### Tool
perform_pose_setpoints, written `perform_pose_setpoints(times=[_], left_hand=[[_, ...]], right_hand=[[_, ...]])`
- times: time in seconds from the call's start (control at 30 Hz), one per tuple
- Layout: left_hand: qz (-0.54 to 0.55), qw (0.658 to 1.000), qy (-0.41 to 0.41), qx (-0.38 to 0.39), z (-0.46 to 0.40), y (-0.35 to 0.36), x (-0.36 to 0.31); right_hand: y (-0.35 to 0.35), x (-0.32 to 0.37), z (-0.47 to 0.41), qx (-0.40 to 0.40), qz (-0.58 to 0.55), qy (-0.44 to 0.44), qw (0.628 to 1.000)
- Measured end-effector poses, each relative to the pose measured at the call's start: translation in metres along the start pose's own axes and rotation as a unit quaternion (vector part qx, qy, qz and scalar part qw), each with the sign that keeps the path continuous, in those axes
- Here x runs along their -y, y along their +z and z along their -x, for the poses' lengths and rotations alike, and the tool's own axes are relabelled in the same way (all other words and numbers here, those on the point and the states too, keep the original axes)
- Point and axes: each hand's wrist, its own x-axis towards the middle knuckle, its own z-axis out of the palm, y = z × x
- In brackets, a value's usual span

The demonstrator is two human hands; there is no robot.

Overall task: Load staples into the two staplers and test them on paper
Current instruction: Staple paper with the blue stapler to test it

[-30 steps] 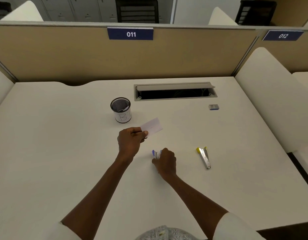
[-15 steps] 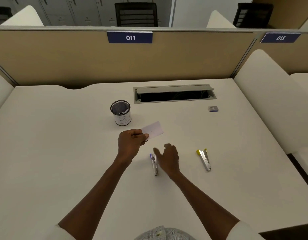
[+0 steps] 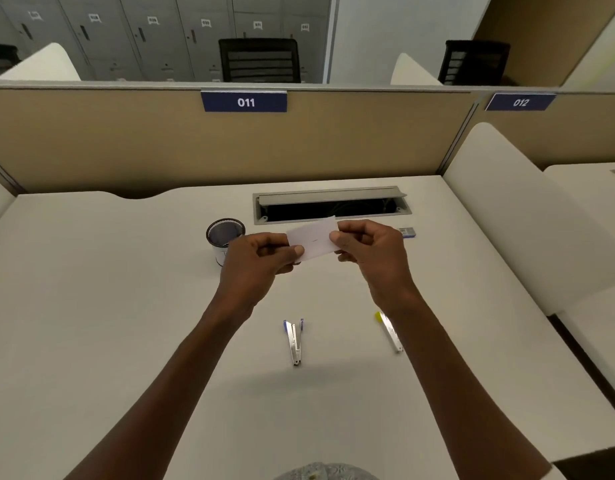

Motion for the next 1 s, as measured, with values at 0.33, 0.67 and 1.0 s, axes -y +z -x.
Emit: perform_pose_setpoints(times=[0.33, 0.67, 1.0], left_hand=[[0.064, 0.996, 0.060, -0.027, 0.016, 0.008, -0.053], [0.059, 0.997, 0.040, -0.022, 0.015, 0.005, -0.052], [0.109, 0.993, 0.002, 0.037, 0.015, 0.009, -0.053]], right_hand=[[-0.012, 0.052, 0.007, -0.024, -0.046, -0.102, 0.993], [-0.026, 0.045, 0.011, -0.008, 0.149, -0.256, 0.955], [-0.032, 0.044, 0.006, 0.006, 0.270, -0.393, 0.879]])
